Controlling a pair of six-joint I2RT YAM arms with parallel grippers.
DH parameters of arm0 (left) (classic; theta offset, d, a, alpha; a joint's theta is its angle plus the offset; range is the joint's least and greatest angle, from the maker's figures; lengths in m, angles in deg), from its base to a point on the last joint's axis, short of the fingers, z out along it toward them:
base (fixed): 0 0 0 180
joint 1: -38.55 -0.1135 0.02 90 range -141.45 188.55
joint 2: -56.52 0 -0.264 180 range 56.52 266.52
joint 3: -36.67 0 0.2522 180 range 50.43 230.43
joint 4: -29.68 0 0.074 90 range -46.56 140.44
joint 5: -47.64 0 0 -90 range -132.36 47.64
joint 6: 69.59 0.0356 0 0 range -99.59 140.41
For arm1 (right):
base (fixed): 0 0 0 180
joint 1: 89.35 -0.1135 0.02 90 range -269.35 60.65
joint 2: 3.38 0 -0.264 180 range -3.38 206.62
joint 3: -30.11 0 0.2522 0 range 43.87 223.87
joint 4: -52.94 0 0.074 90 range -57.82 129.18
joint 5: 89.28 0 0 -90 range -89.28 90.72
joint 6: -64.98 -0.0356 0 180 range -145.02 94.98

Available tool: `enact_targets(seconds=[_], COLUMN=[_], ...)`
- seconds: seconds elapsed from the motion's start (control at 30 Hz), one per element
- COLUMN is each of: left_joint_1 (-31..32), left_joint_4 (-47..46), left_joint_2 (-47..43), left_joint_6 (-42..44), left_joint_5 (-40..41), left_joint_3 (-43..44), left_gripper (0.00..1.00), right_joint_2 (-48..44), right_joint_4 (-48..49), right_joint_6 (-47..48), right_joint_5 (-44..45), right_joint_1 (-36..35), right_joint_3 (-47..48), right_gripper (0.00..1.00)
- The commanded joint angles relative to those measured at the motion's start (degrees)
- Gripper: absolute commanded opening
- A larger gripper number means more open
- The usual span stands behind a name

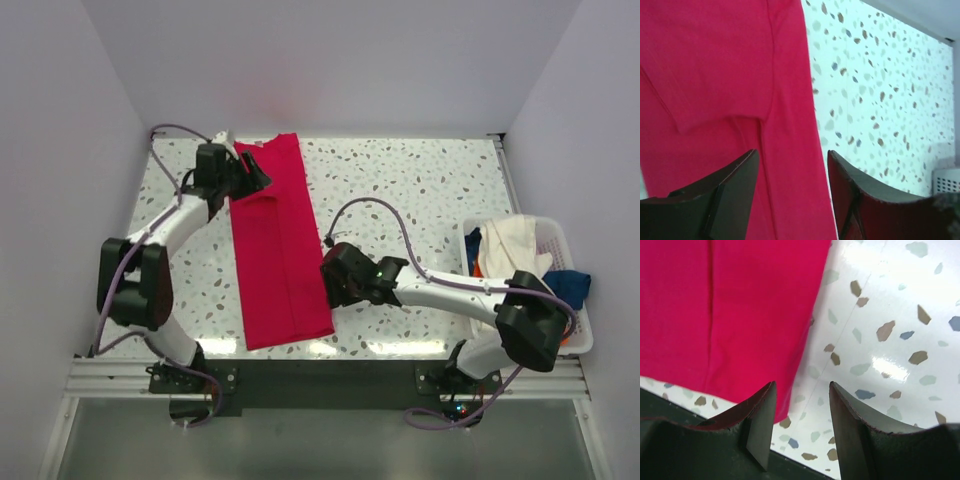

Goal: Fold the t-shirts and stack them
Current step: Fold the tshirt

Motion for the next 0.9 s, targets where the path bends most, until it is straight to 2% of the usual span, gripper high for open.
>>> enact_targets(seconds=[0.0,0.03,0.17,0.3,0.43,0.6,0.73,0.87], left_joint_1=[3.94,4.64,9.82,13.95,17.56,19.41,20.81,21.96], left_joint_4=[-2.82,-3.1,-1.53,-0.56,2.43,2.17,0.5,0.15], left_joint_2=[-11.03,-16.19,-25.37,-32.4,-33.91,-32.51,-30.14,-28.29], left_joint_6=[-6.02,-6.21,-5.77,-5.68,-4.28,-3.4,-3.75,-3.66], left_joint_5=[5.08,5.34,3.42,-0.63,-0.9,-2.3,-3.62,-4.15], left_joint_3=[-17.11,-20.31,-31.14,-38.79,-39.33,-38.63,-38.1,-37.05], left_gripper=[0.61,0.61,0.61,0.6,0.6,0.59,0.57,0.57], right_joint_2=[-3.6,-3.95,-4.39,-7.29,-11.69,-10.9,-7.66,-7.03], right_joint_4=[-0.85,-0.93,-1.02,-0.06,8.71,19.62,27.51,31.23], right_joint_6=[0.32,0.32,0.15,-0.73,-1.17,-1.26,-1.44,-1.53], right_joint_5=[0.81,0.82,1.95,9.05,16.43,26.02,29.02,31.4], right_joint_1=[-2.62,-3.75,-7.53,-12.02,-17.91,-22.83,-25.29,-26.7], right_joint_3=[-1.75,-2.8,-4.3,-6.67,-13.25,-18.27,-20.65,-21.53], right_gripper=[0.5,0.5,0.48,0.48,0.49,0.49,0.49,0.49])
